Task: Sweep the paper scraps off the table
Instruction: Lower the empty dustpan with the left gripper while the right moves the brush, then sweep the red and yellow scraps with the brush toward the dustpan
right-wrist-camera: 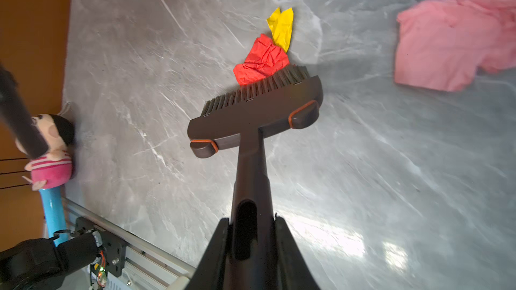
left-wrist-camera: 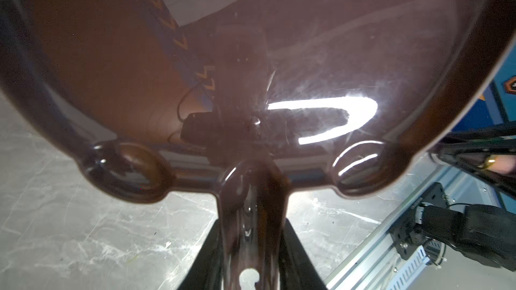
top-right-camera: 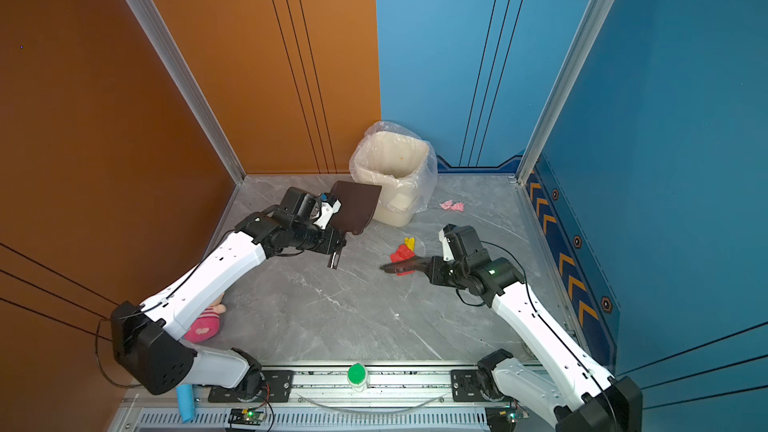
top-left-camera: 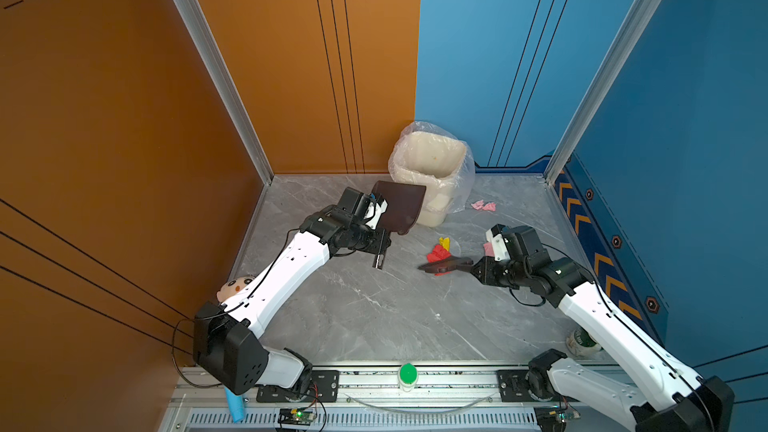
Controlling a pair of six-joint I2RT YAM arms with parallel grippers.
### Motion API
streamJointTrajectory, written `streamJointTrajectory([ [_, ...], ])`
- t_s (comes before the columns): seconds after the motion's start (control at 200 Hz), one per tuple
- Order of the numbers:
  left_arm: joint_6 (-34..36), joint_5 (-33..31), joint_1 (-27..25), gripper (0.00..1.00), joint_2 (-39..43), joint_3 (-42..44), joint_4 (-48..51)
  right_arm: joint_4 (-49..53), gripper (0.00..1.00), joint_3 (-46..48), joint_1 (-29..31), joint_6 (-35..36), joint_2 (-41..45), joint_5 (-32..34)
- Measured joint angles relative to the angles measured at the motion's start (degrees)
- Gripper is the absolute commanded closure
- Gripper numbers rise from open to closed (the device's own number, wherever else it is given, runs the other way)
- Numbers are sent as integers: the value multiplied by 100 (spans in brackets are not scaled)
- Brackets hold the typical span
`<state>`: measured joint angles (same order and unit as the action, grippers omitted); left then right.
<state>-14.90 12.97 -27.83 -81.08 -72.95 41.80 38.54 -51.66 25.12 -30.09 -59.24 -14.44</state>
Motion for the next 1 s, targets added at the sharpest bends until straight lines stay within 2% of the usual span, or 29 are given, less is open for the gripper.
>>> streamJointTrajectory([
  [0.115,-81,-125,74,100,-50,356,17,-363,100,-4,-98,24,24,-146],
  [0.24,-122,-219,79,100,-175,549,50,-426,100,-33,-463,55,205,-160],
  [0.456,-72,-402,-26,100,-442,579,271,-476,100,-26,-944,20,560,367],
  [0.741,184,-765,-584,100,-1137,433,807,-516,100,11,-931,170,208,1069],
  [1.001,181,-911,-782,100,-1202,433,944,-315,100,-214,-527,752,-450,1478],
])
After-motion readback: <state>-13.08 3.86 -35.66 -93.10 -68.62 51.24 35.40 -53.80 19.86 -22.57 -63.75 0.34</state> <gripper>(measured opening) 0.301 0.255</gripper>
